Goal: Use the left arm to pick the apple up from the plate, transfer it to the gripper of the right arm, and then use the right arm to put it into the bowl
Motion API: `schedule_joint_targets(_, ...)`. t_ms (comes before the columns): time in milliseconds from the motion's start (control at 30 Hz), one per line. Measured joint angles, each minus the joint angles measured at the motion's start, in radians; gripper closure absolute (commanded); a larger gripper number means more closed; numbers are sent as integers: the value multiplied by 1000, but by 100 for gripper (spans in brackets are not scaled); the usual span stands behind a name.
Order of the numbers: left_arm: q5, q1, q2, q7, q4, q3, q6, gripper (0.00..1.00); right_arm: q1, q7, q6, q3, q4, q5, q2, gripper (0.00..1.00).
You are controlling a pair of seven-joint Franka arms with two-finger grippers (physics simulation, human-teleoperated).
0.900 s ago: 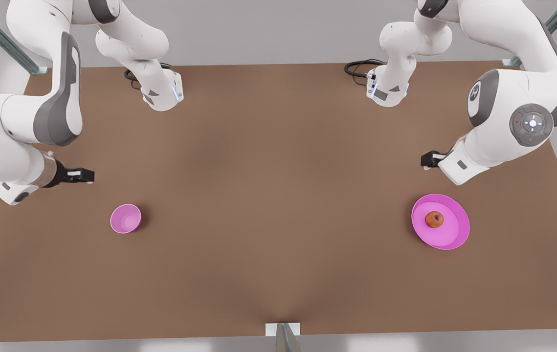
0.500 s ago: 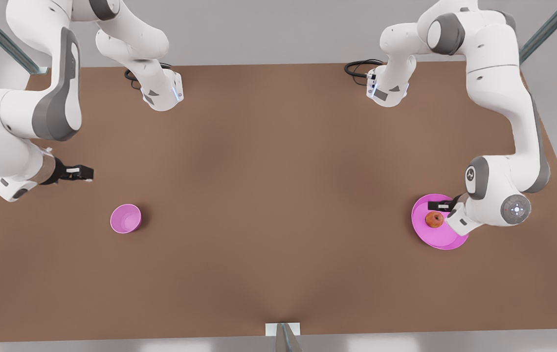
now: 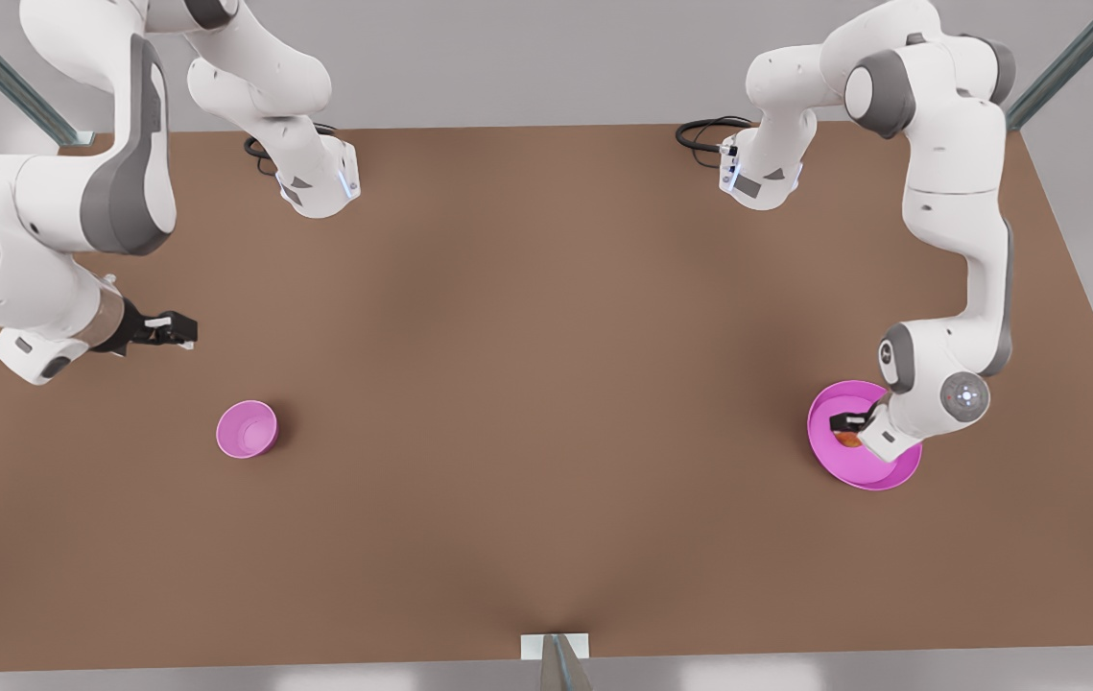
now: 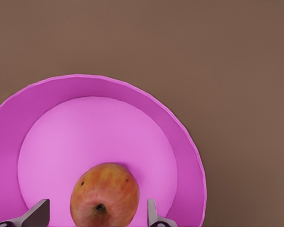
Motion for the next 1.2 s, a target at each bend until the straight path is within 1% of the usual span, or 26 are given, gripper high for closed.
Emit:
schedule_joint_targets(167, -4, 0, 19, 14, -17, 0, 40, 0, -1, 0, 25, 2, -25, -5, -31, 0)
schedule_joint_targets(367, -5, 3, 39, 27, -20, 0, 61, 0, -14, 1, 36, 0, -26, -4, -29, 0)
schedule_joint_targets(400, -5, 5, 41, 28, -20, 0, 63, 3, -15, 1, 37, 0, -26, -3, -27, 0)
schedule_joint_targets(433, -5, 5, 42, 29, -20, 0, 64, 8, -16, 1, 38, 0, -26, -3, -27, 0)
schedule_joint_targets(567, -5, 8, 43, 30, -20, 0, 68, 9, -13, 1, 41, -1, -26, -6, -27, 0)
schedule_joint_targets(600, -5, 8, 43, 30, -20, 0, 68, 14, -12, 1, 41, 0, -26, -5, -26, 0)
schedule_joint_targets(967, -30, 14, 51, 32, -21, 0, 68, 14, -13, 2, 43, 0, -28, 4, -22, 0)
schedule_joint_targets(1033, -35, 14, 51, 32, -21, 0, 67, 19, -13, 2, 42, 0, -30, 4, -22, 0)
schedule_joint_targets(1200, -41, 15, 50, 32, -21, 0, 66, 20, -13, 3, 40, 0, -30, 5, -23, 0)
